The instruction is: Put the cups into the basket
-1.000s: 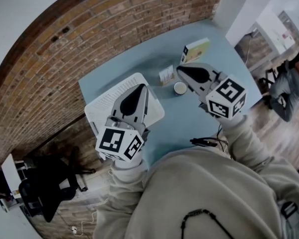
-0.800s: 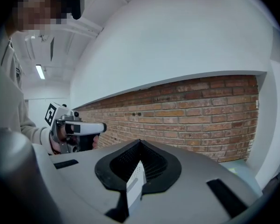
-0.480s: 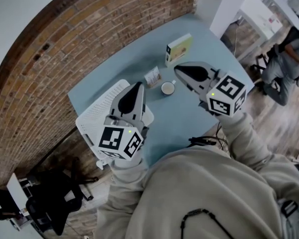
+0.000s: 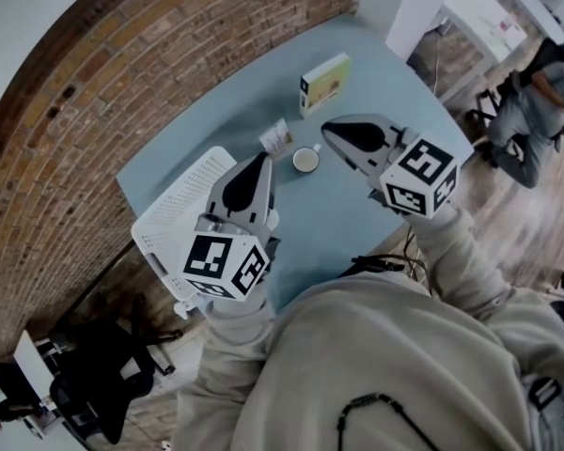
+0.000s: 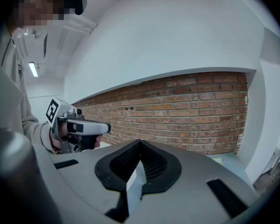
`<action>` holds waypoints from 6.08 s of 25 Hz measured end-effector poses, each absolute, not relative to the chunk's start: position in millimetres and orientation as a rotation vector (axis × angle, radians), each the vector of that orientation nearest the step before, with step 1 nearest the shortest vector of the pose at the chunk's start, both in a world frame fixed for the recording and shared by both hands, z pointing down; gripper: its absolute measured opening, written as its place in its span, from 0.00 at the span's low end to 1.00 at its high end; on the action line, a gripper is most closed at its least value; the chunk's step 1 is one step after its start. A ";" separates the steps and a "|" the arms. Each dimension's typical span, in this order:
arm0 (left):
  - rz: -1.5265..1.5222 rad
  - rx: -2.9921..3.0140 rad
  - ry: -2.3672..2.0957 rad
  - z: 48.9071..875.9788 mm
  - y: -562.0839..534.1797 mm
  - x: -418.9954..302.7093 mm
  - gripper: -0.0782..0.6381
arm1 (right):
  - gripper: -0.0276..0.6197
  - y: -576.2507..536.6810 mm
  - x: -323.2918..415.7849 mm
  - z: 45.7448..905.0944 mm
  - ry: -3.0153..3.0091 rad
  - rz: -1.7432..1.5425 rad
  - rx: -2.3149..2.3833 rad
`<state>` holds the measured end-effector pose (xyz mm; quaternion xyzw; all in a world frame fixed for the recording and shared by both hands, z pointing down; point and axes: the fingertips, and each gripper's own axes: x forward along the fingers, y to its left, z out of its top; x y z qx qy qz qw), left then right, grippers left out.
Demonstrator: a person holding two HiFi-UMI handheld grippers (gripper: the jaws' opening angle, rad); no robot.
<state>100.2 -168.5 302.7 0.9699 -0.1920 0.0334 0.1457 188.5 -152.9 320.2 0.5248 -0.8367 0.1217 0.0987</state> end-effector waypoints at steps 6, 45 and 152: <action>0.142 2.765 -0.541 326.1 -163.3 106.8 0.10 | 0.06 -156.4 190.6 344.2 -2.445 0.404 1.522; 0.331 2.417 -0.541 490.4 -124.3 124.2 0.10 | 0.12 -166.7 179.6 590.5 -2.166 0.822 1.172; 0.189 2.376 -1.142 411.2 -171.1 -72.0 0.09 | 0.10 -200.8 59.0 439.8 -1.973 0.139 0.701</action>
